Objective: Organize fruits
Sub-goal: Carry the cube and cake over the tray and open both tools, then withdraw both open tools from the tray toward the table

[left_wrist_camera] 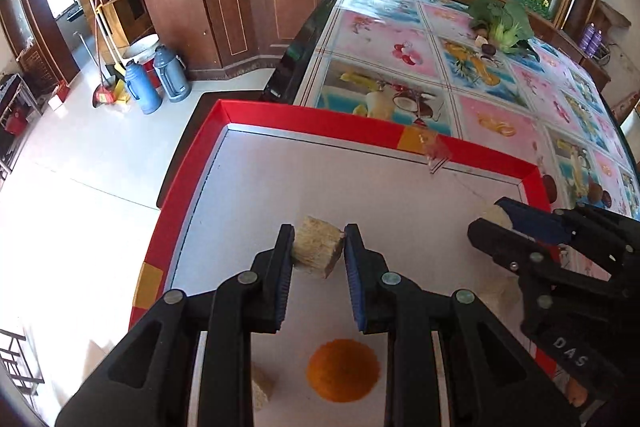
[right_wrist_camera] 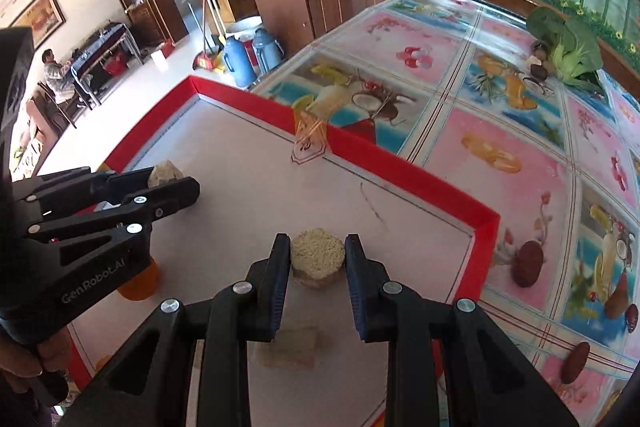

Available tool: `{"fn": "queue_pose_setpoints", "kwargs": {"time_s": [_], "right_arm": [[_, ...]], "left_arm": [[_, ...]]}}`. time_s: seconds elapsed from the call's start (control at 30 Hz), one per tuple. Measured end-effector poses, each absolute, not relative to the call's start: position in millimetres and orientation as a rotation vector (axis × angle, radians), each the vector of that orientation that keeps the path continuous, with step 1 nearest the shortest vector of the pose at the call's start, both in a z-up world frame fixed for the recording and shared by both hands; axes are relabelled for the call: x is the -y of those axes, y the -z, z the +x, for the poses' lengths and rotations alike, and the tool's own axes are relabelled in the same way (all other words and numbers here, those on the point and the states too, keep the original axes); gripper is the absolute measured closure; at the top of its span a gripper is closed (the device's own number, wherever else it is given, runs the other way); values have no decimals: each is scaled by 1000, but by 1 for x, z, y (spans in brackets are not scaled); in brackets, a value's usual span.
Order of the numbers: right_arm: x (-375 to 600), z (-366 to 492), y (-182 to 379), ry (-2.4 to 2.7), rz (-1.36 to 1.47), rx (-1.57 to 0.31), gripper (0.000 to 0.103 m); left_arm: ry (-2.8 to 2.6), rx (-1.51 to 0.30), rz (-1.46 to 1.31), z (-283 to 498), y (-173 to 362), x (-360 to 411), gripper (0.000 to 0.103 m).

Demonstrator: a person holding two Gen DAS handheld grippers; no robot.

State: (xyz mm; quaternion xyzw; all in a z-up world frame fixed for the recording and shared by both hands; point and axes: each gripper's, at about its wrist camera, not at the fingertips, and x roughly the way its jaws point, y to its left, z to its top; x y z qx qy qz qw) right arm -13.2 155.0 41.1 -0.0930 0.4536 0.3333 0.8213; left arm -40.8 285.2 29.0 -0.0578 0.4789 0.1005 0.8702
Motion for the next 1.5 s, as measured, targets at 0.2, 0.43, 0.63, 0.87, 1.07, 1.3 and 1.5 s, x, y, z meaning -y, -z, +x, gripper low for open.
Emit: {"fn": "queue_pose_setpoints", "kwargs": {"time_s": [0.2,0.43,0.63,0.87,1.07,1.3,1.5], "right_arm": [[-147,-19,-50,-731,-153,-973,75],[-98,-31,-79,-732,-51,-826,66],[-33,-63,-105,-650,-34,-693,57],[39,-126,-128,-547,-14,-553,52],[95,-177,-154,-451,-3,-457,44],[155,-221,-176,-347,68,-377,42],[181,-241,-184,-307,117,-361,35]], "left_arm": [[-225,-1017,-123,-45,-27,-291,75],[-287,-938,-85,-66,-44,-281,41],[-288,-819,-82,-103,-72,-248,33],[-177,-703,-112,-156,-99,-178,20],[-118,-624,-75,-199,-128,-130,14],[-83,-537,-28,-254,-157,-87,6],[-60,-522,6,-290,-169,-71,5]]}}
